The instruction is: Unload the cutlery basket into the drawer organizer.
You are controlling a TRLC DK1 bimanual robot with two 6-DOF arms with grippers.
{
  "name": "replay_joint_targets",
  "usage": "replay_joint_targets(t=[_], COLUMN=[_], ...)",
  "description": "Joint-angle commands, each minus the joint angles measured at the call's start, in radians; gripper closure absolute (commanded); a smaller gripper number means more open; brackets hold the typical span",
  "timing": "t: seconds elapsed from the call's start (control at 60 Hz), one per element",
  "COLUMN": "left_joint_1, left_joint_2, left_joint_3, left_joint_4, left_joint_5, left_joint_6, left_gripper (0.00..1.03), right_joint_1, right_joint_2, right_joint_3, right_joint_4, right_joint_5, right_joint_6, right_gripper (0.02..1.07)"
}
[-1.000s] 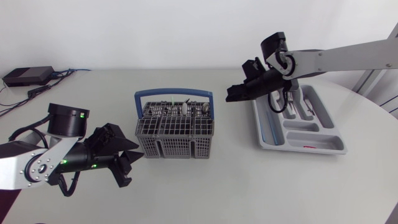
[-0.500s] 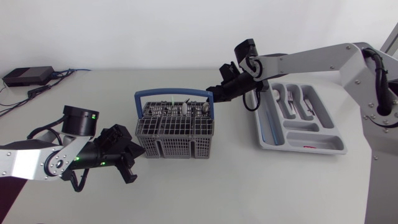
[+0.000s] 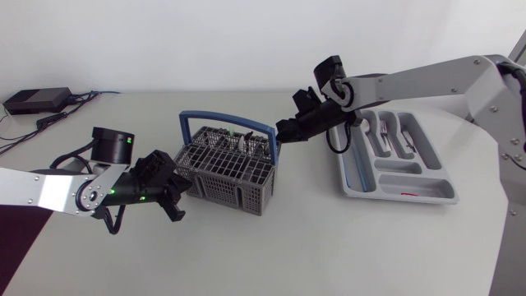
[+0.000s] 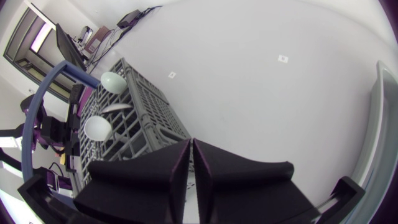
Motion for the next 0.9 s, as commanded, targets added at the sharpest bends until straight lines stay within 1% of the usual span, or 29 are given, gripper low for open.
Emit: replay_joint_targets(t=[0.0, 0.3, 0.617, 0.717, 0.883], left_joint_1=[0.015, 0.068, 0.124, 0.124, 0.104], left_joint_2=[0.020, 0.080, 0.083, 0.094, 0.149], left_joint_3=[0.039, 0.083, 0.075, 0.085, 0.129], left_joint_4=[0.027, 0.053, 0.058, 0.059, 0.088], left_joint_5=[0.001, 0.002, 0.014, 0.016, 0.016], left_joint_6=[-0.021, -0.022, -0.021, -0.022, -0.048], left_gripper=[0.76, 0.76, 0.75, 0.75, 0.75], right_joint_1=[0.017, 0.051, 0.041, 0.069, 0.116], right_joint_2=[-0.039, -0.152, -0.178, -0.192, -0.253], right_joint_3=[-0.073, -0.235, -0.221, -0.244, -0.300], right_joint_4=[-0.004, 0.036, 0.047, 0.047, 0.047], right_joint_5=[-0.010, 0.000, 0.030, 0.030, 0.030], right_joint_6=[-0.022, -0.026, 0.011, 0.012, 0.012], right_gripper=[0.96, 0.96, 0.96, 0.96, 0.96])
